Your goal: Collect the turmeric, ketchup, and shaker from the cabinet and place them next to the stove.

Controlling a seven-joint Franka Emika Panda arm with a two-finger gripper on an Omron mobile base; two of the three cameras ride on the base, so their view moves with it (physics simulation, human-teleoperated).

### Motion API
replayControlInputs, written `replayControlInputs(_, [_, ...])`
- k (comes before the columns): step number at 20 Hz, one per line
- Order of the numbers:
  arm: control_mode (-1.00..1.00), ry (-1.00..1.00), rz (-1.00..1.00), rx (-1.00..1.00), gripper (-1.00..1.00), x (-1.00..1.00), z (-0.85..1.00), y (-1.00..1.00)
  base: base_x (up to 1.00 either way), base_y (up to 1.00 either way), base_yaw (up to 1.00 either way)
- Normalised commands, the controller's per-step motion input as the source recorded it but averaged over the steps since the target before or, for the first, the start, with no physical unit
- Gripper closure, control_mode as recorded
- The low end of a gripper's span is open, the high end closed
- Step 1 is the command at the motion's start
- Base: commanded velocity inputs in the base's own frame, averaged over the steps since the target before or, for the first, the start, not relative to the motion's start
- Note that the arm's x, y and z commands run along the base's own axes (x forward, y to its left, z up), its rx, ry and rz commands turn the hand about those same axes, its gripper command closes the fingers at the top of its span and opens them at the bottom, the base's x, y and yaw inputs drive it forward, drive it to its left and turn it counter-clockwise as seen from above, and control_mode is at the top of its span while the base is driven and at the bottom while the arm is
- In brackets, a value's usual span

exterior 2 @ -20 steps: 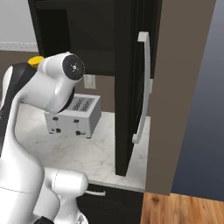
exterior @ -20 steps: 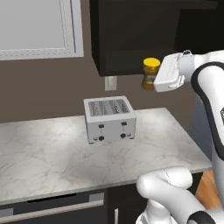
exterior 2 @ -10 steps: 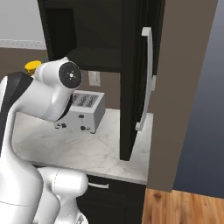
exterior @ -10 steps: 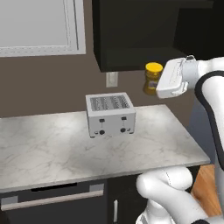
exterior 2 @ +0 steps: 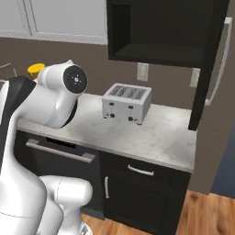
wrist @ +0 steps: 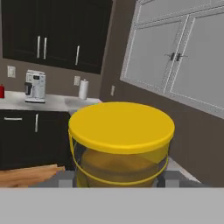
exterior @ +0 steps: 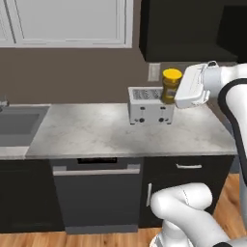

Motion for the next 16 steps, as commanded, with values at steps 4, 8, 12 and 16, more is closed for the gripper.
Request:
replayControlInputs(4, [1.00, 0.00, 0.00, 0.00, 1.00, 0.00, 0.00, 0.00, -0.55, 0.75, 0.39])
replayControlInputs(8, [1.00, 0.00, 0.00, 0.00, 1.00, 0.00, 0.00, 0.00, -0.47, 0.84, 0.42])
replayControlInputs(12, [1.00, 0.00, 0.00, 0.00, 1.00, 0.00, 0.00, 0.00, -0.33, 0.93, 0.41])
replayControlInputs(16, [1.00, 0.00, 0.00, 0.00, 1.00, 0.00, 0.00, 0.00, -0.15, 1.00, 0.42])
